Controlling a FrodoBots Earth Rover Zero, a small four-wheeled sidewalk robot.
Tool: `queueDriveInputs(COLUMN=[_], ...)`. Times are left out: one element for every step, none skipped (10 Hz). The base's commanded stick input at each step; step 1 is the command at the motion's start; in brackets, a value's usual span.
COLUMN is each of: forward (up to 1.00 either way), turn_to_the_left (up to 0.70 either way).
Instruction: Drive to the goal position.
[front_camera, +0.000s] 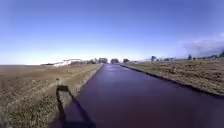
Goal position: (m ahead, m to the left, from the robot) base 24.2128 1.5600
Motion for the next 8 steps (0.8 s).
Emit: queueDriveInputs(forward=[1.00, 1.00, 1.00, 1.00, 1.00, 1.00, 1.00, 1.00], turn_to_the_left=[0.00, 0.00, 0.00, 0.00, 0.00, 0.00, 0.00, 0.00])
